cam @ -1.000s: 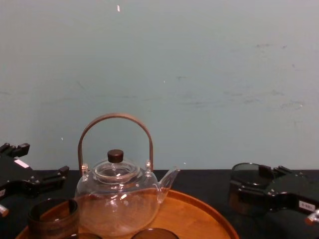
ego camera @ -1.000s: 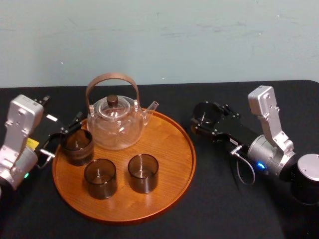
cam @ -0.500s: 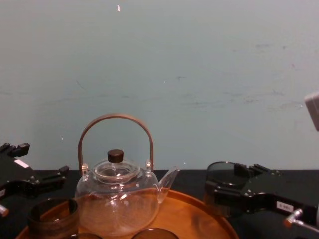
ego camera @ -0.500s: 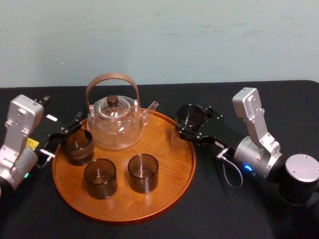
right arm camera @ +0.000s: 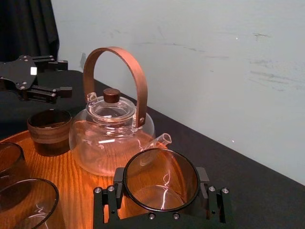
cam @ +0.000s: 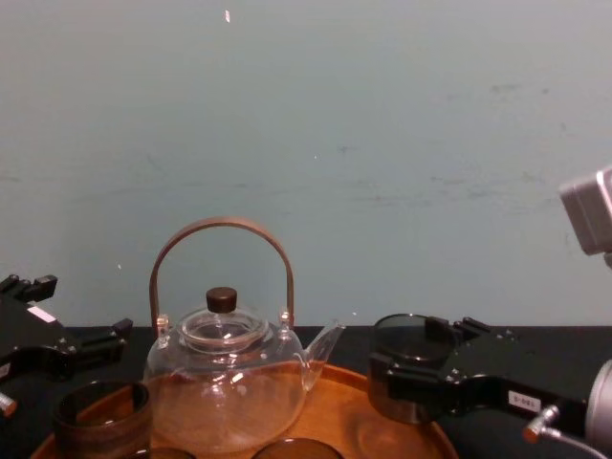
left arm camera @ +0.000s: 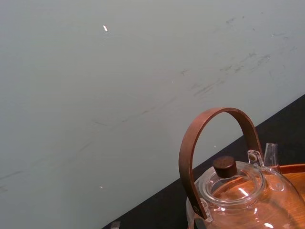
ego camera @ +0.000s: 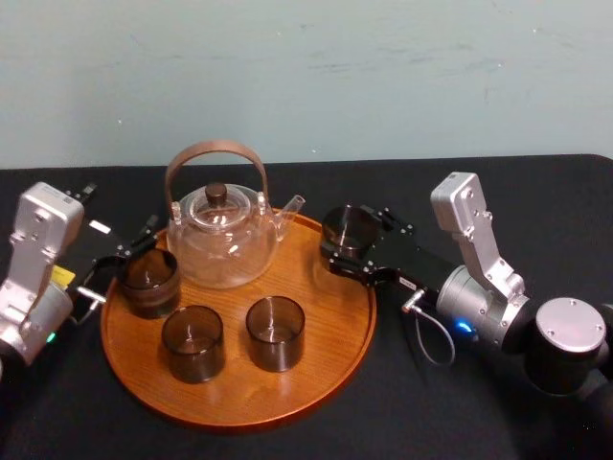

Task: Pick up the glass from the table and place it on the tray.

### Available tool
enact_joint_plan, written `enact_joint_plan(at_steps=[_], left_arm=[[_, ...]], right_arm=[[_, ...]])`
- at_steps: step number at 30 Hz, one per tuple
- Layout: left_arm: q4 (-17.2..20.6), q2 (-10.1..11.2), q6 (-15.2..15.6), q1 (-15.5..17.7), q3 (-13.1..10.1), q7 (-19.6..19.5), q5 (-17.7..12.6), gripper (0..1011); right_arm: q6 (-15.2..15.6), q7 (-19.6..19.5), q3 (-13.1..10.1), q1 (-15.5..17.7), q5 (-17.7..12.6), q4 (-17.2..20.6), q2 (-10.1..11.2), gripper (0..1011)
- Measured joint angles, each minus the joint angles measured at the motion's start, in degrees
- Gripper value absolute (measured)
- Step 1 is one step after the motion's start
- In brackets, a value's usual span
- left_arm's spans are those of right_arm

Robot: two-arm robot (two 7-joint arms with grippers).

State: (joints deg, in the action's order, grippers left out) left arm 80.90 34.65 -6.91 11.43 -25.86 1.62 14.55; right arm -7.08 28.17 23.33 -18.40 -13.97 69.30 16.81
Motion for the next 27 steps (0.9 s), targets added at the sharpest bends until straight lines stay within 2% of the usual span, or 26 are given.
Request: enact_joint_plan(at_steps=[10, 27], left_arm=[[0.00, 0.00, 0.00, 0.00, 0.00, 0.00, 0.00, 1001], [0.00, 0.00, 0.00, 0.00, 0.00, 0.00, 0.00, 1002]], right_arm=[[-0.02, 0.13, 0.78, -0.29, -0.10, -0.38, -0.10, 905], [0.16, -1.00, 0.47, 0.07, 0.15, -0.43, 0.41, 905]])
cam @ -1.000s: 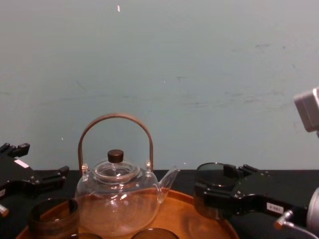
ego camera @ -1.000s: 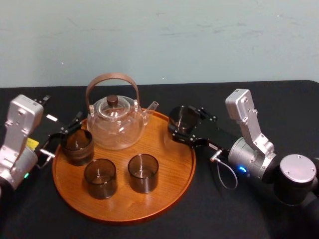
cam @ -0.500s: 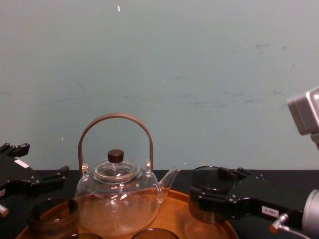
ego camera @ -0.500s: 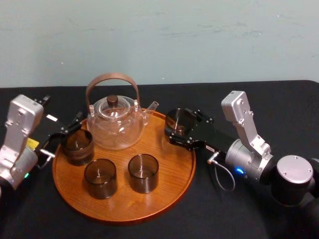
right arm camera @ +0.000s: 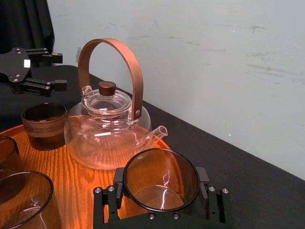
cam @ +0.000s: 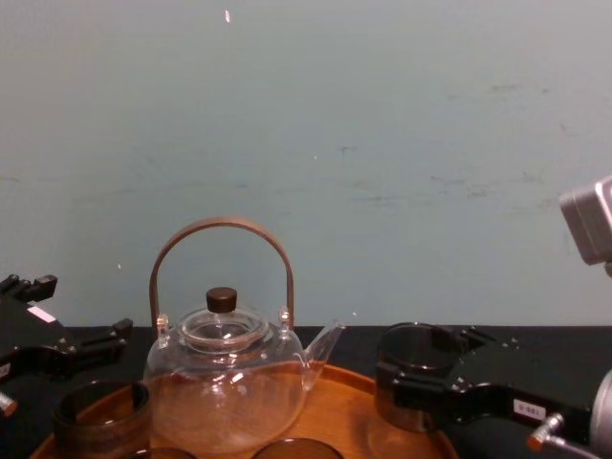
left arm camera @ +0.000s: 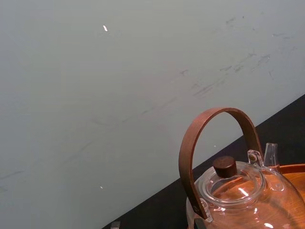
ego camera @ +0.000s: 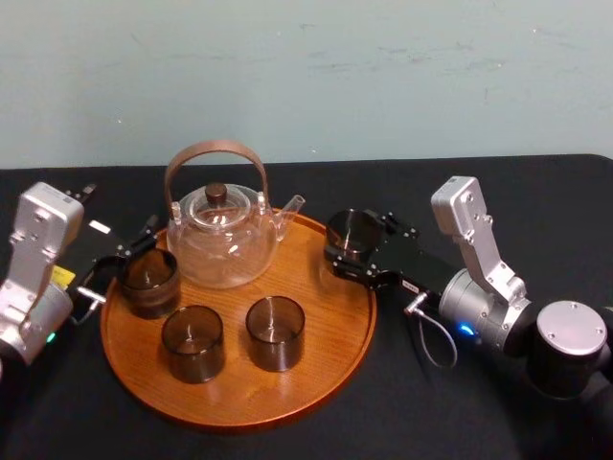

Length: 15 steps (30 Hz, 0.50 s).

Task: Pick up the glass from the table and place it on the tray.

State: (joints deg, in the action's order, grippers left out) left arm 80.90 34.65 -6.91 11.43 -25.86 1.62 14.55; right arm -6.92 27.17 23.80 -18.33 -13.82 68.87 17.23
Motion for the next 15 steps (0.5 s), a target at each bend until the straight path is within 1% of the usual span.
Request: enact_joint_plan(at_steps=[8, 15], left_arm=[[0.00, 0.00, 0.00, 0.00, 0.00, 0.00, 0.00, 1001], [0.00, 0.00, 0.00, 0.00, 0.00, 0.00, 0.00, 1001]], right_arm=[[-0.11, 0.29, -0.10, 0.20, 0.01, 1.04, 0.19, 905], [-0.37, 0.93, 0.41, 0.18, -0.04, 1.54, 0.11, 905]])
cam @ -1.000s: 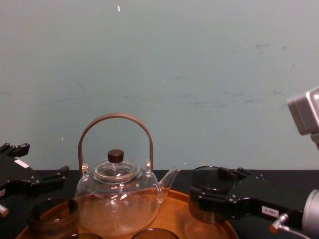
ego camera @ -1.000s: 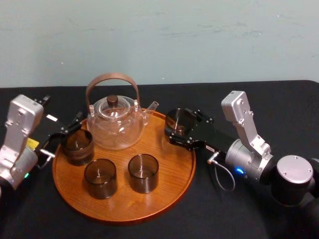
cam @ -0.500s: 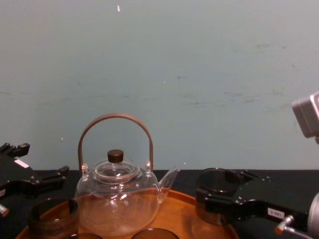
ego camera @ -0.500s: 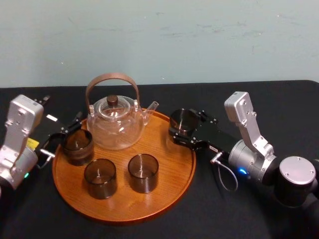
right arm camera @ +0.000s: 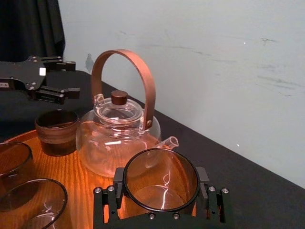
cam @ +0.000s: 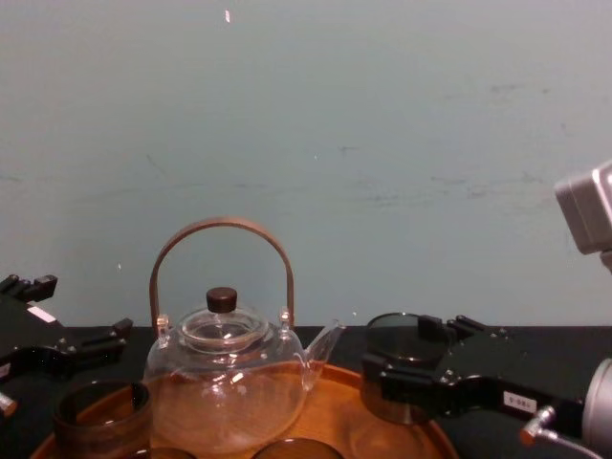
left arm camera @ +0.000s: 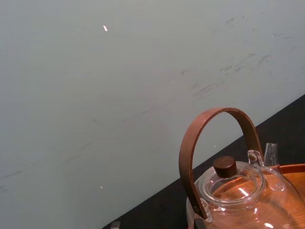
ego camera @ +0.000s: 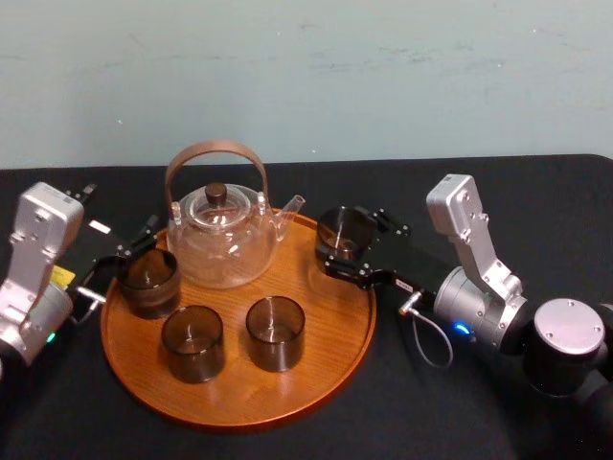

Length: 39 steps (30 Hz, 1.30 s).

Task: Pick up the glass from the table and place it on the tray.

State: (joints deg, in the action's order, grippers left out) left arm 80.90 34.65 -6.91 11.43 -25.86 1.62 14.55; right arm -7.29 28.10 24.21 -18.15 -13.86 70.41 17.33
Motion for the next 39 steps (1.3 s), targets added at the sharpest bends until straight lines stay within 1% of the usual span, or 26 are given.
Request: enact_joint_plan(at_steps=[5, 13, 20, 39], left_arm=[[0.00, 0.00, 0.00, 0.00, 0.00, 0.00, 0.00, 1001], [0.00, 0.00, 0.00, 0.00, 0.00, 0.00, 0.00, 1001], [0.00, 0.00, 0.00, 0.00, 0.00, 0.00, 0.00, 1002], [0.00, 0.00, 0.00, 0.00, 0.00, 0.00, 0.00, 1001]], right_arm=[[-0.13, 0.26, 0.49, -0.18, 0.03, -0.17, -0.15, 905], [-0.46, 0.45, 1.05, -0.82, 0.22, -1.68, -0.47, 905], [-0.65, 0.27, 1.49, -1.36, 0.99, -2.98, -0.86, 905], [-1.27, 0.57, 2.46, -1.86, 1.96, -4.14, -1.62, 905]])
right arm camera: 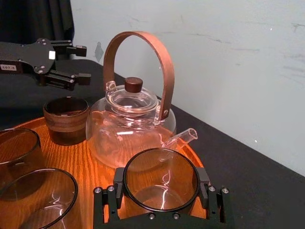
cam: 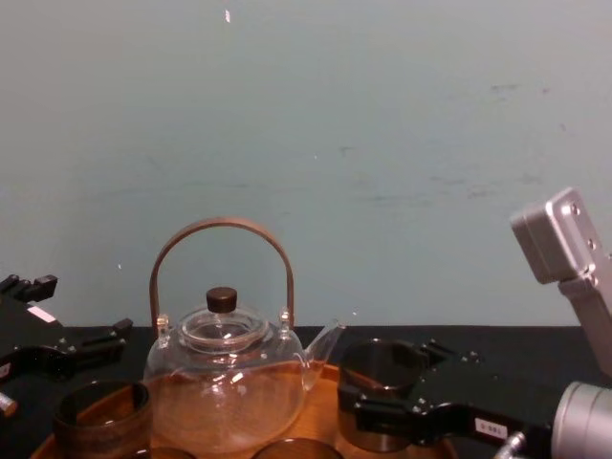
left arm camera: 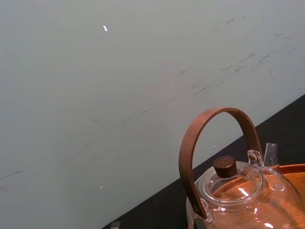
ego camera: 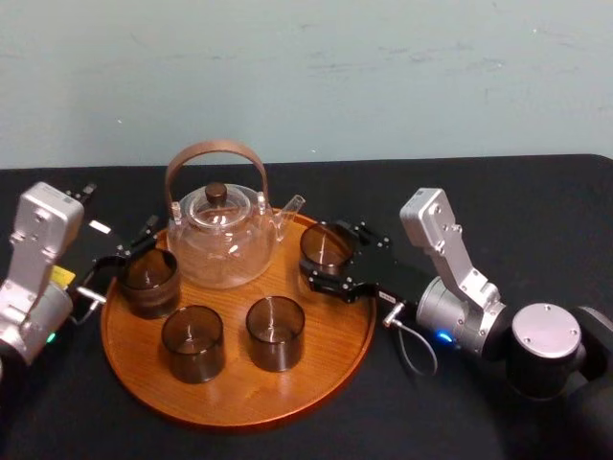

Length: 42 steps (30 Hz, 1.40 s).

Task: Pick up the glass from the table and place it on the tray.

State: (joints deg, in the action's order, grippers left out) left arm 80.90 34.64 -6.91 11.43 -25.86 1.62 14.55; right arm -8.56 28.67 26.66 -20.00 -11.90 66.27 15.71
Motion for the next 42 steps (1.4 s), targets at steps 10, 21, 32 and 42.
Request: enact_joint_plan(at_steps=[10, 21, 32, 42], left_arm=[[0.00, 0.00, 0.00, 0.00, 0.00, 0.00, 0.00, 1001], [0.00, 0.00, 0.00, 0.00, 0.00, 0.00, 0.00, 1001], [0.00, 0.00, 0.00, 0.00, 0.00, 0.00, 0.00, 1001], [0.00, 0.00, 0.00, 0.00, 0.00, 0.00, 0.00, 1001]], right_arm=[[-0.17, -0.08, 0.50, -0.35, 0.82, -0.94, -0.37, 905], [-0.24, -0.26, 0.81, -0.98, 1.50, -2.75, -1.12, 905], [0.12, -0.49, 1.12, -1.52, 2.22, -3.99, -1.74, 905], [0.25, -0.58, 1.15, -1.54, 2.34, -4.01, -1.78, 905]])
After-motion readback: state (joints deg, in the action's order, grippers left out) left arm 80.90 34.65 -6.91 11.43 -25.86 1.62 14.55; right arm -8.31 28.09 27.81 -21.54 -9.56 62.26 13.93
